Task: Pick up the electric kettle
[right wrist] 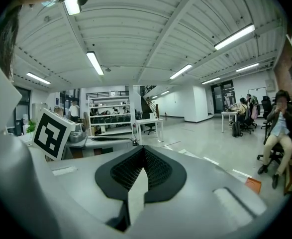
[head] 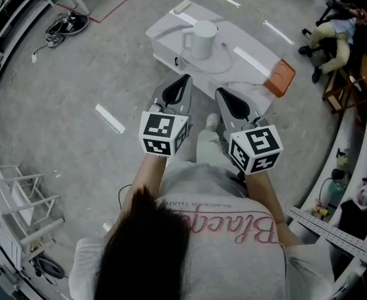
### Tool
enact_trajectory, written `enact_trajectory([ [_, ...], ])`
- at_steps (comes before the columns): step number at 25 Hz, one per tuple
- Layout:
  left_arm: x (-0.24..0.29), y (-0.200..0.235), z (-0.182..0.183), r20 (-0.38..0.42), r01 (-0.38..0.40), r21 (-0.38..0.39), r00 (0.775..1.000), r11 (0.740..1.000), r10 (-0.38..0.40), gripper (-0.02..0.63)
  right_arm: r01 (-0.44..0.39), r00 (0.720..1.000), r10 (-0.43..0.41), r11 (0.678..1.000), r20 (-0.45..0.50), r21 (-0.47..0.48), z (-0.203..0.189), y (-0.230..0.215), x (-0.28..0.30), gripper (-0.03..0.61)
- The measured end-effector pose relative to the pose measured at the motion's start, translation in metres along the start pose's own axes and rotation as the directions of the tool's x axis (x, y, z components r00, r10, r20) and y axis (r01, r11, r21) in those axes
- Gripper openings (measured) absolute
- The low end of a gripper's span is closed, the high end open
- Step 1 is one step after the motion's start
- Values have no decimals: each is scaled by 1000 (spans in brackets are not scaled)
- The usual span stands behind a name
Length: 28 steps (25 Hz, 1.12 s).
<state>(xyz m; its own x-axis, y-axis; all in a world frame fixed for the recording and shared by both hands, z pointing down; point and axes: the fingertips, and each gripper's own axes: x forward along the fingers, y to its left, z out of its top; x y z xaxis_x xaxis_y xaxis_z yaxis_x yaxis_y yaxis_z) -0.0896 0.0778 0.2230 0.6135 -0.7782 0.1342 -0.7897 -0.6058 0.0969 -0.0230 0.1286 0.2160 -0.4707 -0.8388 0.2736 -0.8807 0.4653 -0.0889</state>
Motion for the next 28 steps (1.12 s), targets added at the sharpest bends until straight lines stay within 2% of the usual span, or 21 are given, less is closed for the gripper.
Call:
enact_trajectory([
  [11,98,37,-3,-49,-29,-40,998,999,27,2,-20,999,20,1000,-45,3,10,-87,71,21],
  [18,168,60,1,-55,-57,-34,997,998,55,2,-38,997,38,999,-72,-2,25,-152,119,21],
  [25,239,79,0,-71,-109,-14,992,994,108,2,-117,986,118,993,-115,17,32,-208,168,21],
  [28,264,86,-5,-92,-130,-35,988,991,127,2,-135,983,136,991,-128,10,34,-230,185,21],
])
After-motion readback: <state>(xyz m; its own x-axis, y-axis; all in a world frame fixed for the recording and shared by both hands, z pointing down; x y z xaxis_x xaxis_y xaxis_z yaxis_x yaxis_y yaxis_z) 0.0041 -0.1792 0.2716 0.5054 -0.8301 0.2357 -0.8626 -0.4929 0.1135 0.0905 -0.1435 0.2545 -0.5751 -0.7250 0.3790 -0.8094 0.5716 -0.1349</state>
